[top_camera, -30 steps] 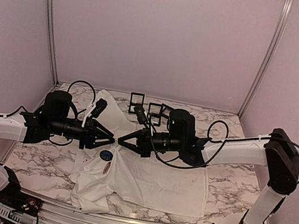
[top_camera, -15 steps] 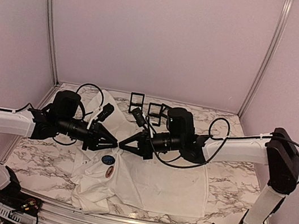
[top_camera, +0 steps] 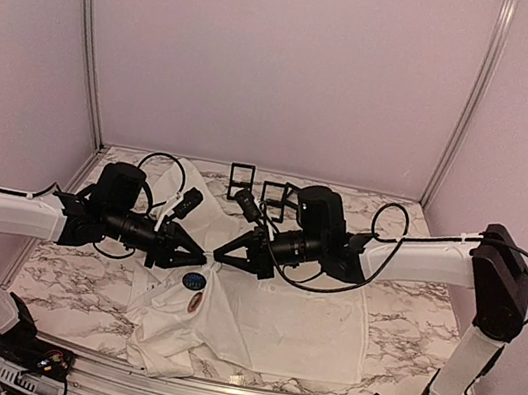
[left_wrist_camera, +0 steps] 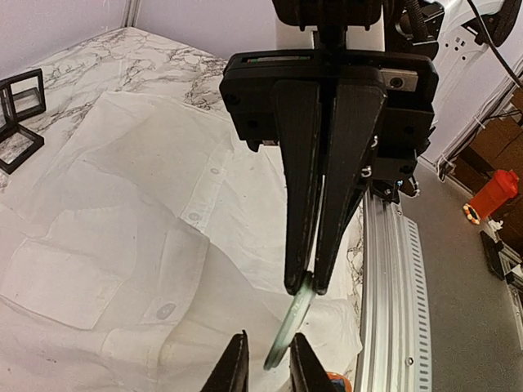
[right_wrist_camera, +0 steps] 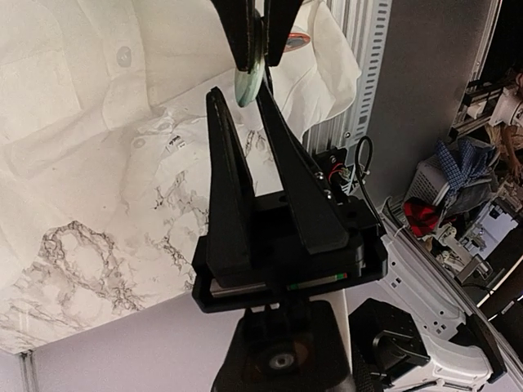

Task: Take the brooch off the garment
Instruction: Pass from the right arm to the left, then adjust the flattened clothing at the center of the board.

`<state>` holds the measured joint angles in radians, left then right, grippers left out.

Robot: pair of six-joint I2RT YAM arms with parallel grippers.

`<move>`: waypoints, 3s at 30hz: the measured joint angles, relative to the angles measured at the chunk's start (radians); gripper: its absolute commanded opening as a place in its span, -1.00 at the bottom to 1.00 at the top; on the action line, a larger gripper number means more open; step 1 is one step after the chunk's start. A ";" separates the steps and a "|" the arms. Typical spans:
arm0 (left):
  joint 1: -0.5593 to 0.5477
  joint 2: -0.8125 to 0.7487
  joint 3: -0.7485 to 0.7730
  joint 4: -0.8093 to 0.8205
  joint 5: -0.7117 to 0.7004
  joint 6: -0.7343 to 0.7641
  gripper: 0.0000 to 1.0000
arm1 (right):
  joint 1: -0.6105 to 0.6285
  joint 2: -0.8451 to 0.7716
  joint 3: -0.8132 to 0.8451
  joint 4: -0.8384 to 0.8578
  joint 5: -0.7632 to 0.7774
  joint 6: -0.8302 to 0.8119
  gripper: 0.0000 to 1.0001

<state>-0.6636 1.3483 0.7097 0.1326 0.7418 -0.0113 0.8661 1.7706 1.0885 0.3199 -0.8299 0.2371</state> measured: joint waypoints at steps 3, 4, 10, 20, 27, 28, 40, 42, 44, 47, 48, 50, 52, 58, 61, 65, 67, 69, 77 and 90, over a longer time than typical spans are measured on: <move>0.000 0.005 0.000 0.002 0.002 -0.010 -0.62 | 0.000 0.000 0.005 -0.003 -0.004 -0.004 -1.00; 0.000 0.007 0.000 0.002 0.003 -0.012 -0.63 | -0.001 0.000 0.006 -0.003 -0.005 -0.004 -1.00; 0.000 0.011 0.000 0.005 0.013 -0.031 -0.72 | -0.001 0.006 0.009 -0.004 -0.010 -0.007 -1.00; 0.003 0.032 0.007 0.012 0.037 -0.051 -0.95 | -0.006 0.027 0.026 -0.014 -0.018 -0.010 -1.00; 0.004 0.039 0.011 0.006 0.043 -0.068 -1.00 | -0.009 0.034 0.032 -0.022 0.010 -0.015 -0.51; 0.003 0.039 0.011 0.006 0.037 -0.078 -1.00 | -0.008 0.036 0.035 -0.027 0.024 -0.013 -0.35; -0.027 0.027 0.071 -0.096 -0.149 -0.128 -1.00 | 0.054 0.013 0.019 -0.096 0.441 0.008 0.62; -0.032 0.027 0.085 -0.113 -0.190 -0.130 -1.00 | 0.070 -0.006 -0.002 -0.101 0.507 0.031 0.72; -0.036 0.027 0.106 -0.137 -0.235 -0.135 -1.00 | 0.101 -0.023 -0.010 -0.117 0.592 0.053 0.83; -0.042 0.027 0.141 -0.173 -0.294 -0.145 -1.00 | 0.153 -0.040 -0.010 -0.132 0.726 0.078 0.92; -0.044 0.027 0.157 -0.190 -0.316 -0.149 -1.00 | 0.175 -0.043 -0.010 -0.134 0.773 0.086 0.95; -0.050 0.027 0.191 -0.225 -0.354 -0.163 -1.00 | 0.220 -0.045 -0.010 -0.137 0.855 0.105 0.97; -0.057 0.032 0.224 -0.251 -0.380 -0.175 -1.00 | 0.260 -0.045 -0.010 -0.148 0.940 0.133 0.97; -0.079 0.068 0.283 -0.298 -0.421 -0.214 -1.00 | 0.364 -0.034 0.019 -0.241 1.242 0.221 0.87; -0.081 0.093 0.287 -0.315 -0.422 -0.231 -1.00 | 0.387 -0.034 0.045 -0.278 1.304 0.237 0.74; -0.081 0.124 0.294 -0.340 -0.421 -0.257 -1.00 | 0.430 -0.010 0.145 -0.367 1.397 0.261 0.74; -0.080 0.135 0.302 -0.357 -0.422 -0.275 -1.00 | 0.452 0.032 0.224 -0.417 1.429 0.288 0.79; -0.081 0.138 0.311 -0.370 -0.422 -0.291 -1.00 | 0.466 0.072 0.274 -0.456 1.453 0.318 0.82; -0.081 0.138 0.343 -0.421 -0.420 -0.326 -1.00 | 0.463 0.096 0.192 -0.518 1.497 0.372 0.90; -0.081 0.145 0.384 -0.488 -0.436 -0.320 -1.00 | 0.408 -0.036 -0.066 -0.428 1.458 0.345 -0.19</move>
<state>-0.7444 1.4937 1.0939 -0.3553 0.3061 -0.3317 1.2743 1.7344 1.0229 -0.1081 0.6281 0.5819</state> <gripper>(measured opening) 0.047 0.556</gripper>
